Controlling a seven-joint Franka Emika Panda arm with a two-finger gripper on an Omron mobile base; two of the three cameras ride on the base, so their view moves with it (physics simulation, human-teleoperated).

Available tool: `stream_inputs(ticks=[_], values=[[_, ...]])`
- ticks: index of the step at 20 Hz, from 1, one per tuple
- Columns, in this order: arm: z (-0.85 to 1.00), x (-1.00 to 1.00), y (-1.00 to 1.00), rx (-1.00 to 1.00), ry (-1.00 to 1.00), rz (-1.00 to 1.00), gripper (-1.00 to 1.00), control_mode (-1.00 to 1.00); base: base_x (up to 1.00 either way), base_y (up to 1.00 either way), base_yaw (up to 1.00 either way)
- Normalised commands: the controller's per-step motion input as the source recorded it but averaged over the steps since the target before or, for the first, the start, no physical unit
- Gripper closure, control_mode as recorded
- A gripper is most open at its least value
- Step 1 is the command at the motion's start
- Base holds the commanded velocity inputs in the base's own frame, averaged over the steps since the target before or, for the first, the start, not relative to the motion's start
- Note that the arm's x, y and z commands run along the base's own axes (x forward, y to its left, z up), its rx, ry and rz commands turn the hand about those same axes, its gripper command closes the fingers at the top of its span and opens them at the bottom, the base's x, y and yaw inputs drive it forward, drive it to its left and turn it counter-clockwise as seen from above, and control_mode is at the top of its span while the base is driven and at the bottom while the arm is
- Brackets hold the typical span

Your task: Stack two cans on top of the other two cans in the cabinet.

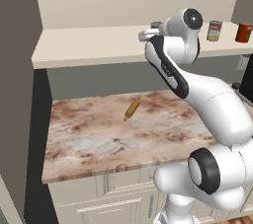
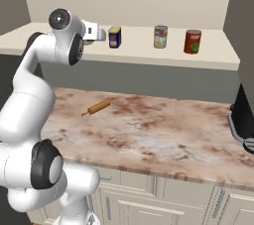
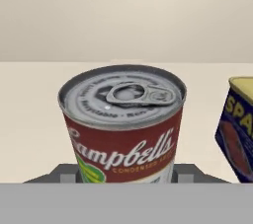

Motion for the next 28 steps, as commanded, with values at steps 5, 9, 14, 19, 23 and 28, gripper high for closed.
stream_inputs(ticks=[5,9,14,19,23,28], values=[[0.21,-0.17,0.00,-0.03,-0.12,0.00,1.00,-1.00,0.00,0.00,0.00],[0.31,-0.14,-0.02,-0.03,-0.02,0.00,1.00,-1.00,0.00,0.00,0.00],[0.46,-0.08,-0.06,-0.01,0.02,-0.05,1.00,-1.00,0.00,0.00,0.00],[0.37,-0.05,-0.12,-0.01,0.01,-0.03,1.00,-1.00,0.00,0.00,0.00],[0.06,-0.12,-0.19,-0.02,-0.01,-0.05,1.00,-1.00,0.00,0.00,0.00],[-0.02,-0.14,-0.22,-0.01,-0.07,-0.02,1.00,-1.00,0.00,0.00,0.00]])
